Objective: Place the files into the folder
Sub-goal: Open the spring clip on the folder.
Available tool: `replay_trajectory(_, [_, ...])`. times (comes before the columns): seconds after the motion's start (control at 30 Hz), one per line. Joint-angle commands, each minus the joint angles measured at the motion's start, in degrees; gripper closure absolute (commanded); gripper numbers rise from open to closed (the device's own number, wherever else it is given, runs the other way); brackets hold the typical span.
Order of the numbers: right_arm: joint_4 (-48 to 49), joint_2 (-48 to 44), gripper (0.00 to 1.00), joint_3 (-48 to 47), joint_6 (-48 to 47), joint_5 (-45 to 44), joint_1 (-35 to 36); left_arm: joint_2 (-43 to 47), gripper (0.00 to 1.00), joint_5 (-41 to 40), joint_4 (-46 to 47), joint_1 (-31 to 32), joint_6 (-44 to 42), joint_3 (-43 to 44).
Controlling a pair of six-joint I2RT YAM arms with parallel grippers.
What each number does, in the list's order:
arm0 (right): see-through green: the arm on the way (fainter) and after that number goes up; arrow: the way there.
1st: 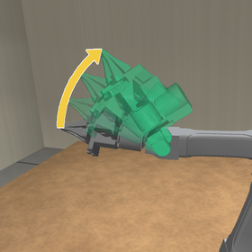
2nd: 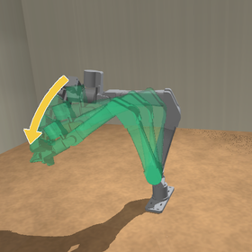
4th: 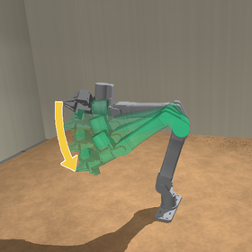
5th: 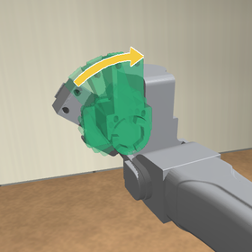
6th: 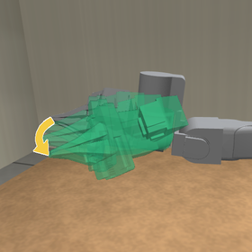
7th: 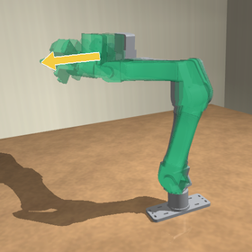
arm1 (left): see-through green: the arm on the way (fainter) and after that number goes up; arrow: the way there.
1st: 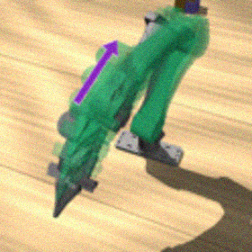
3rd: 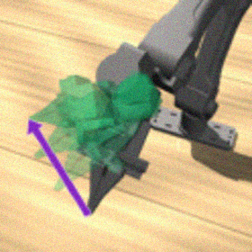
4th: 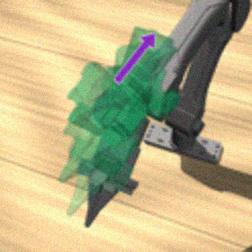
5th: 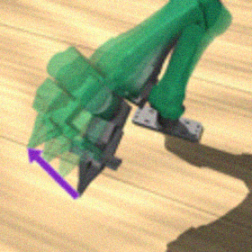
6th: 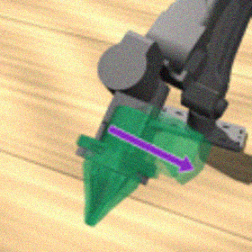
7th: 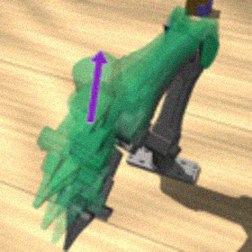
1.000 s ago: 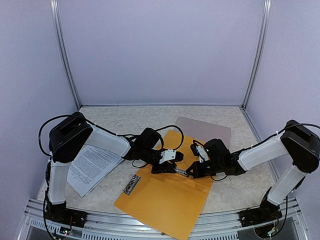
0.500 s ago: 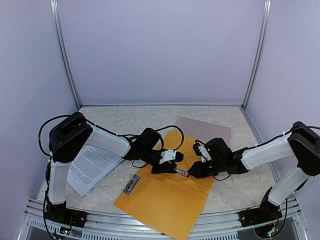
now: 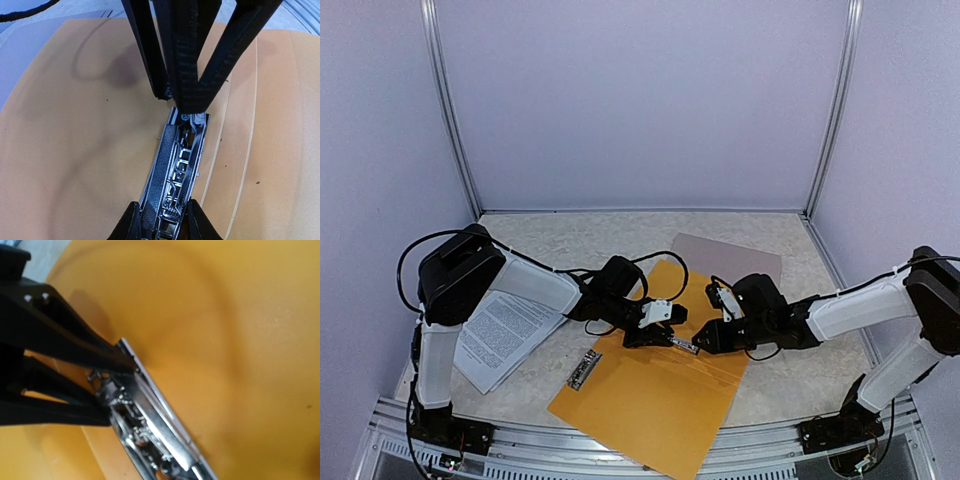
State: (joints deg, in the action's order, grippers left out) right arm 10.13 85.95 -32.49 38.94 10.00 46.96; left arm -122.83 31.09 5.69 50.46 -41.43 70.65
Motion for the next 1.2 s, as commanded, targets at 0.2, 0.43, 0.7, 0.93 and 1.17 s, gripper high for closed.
replay_trajectory(0.2, [3.06,4.91,0.81,0.93,1.04,1.83,1.19,-2.33,0.74,-3.66,-6.61,0.87,0.43,-2.10])
replay_trajectory(0.43, [3.37,4.52,0.88,1.35,1.62,1.95,1.40,-2.48,0.75,-4.01,-6.62,0.87,0.48,-2.01])
replay_trajectory(0.7, [3.07,5.40,0.95,1.47,1.58,1.01,1.43,-2.51,0.75,-4.20,-6.72,1.04,-0.78,-2.44])
replay_trajectory(0.93, [3.19,7.30,1.00,2.28,1.75,0.15,1.40,-2.44,0.75,-3.94,-6.49,1.30,-2.30,-3.27])
replay_trajectory(1.17, [5.12,10.14,1.00,3.42,2.37,0.42,1.45,-2.51,0.75,-3.13,-6.21,1.38,-3.16,-3.67])
